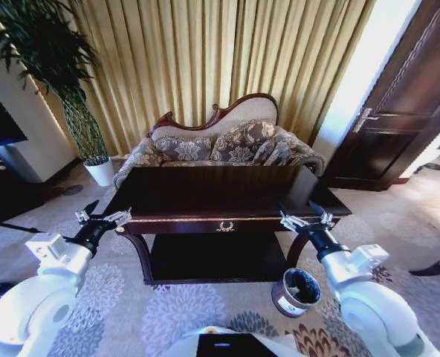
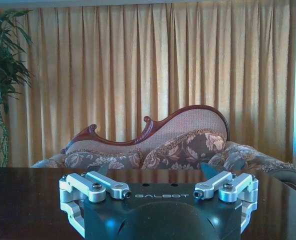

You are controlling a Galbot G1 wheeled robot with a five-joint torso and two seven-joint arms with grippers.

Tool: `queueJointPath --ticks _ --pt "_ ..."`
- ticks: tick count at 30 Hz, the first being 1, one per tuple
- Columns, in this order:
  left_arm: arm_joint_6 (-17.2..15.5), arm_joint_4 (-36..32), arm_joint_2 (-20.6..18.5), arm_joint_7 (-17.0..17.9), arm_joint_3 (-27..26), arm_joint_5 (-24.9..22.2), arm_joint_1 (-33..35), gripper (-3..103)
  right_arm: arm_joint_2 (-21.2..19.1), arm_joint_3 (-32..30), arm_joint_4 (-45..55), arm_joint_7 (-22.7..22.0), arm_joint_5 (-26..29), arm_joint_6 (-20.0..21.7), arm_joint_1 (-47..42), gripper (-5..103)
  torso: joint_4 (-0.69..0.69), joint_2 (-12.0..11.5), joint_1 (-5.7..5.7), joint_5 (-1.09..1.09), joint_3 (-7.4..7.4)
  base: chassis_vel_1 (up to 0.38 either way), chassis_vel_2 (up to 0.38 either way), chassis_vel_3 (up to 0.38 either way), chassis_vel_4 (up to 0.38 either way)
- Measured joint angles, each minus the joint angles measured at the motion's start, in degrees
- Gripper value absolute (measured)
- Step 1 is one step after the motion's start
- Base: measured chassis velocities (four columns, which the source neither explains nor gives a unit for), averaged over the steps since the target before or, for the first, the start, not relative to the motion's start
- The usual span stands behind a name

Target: Move to the front of the table and place the trash on the table into the trash bin.

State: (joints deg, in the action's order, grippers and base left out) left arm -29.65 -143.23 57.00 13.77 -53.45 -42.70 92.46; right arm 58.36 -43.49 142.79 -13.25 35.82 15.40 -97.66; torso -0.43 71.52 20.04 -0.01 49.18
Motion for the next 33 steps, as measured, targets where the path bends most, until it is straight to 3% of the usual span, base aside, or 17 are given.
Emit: queueJointPath --ticks 33 --pt "-0.06 0.0 -1.65 -0.05 -0.09 -0.02 0.06 100 0.35 -0.5 0.23 -1.35 -0.19 0.34 -0.53 100 0.0 0.01 -0.01 -0.01 -0.01 0.123 -0.125 -0.125 0.123"
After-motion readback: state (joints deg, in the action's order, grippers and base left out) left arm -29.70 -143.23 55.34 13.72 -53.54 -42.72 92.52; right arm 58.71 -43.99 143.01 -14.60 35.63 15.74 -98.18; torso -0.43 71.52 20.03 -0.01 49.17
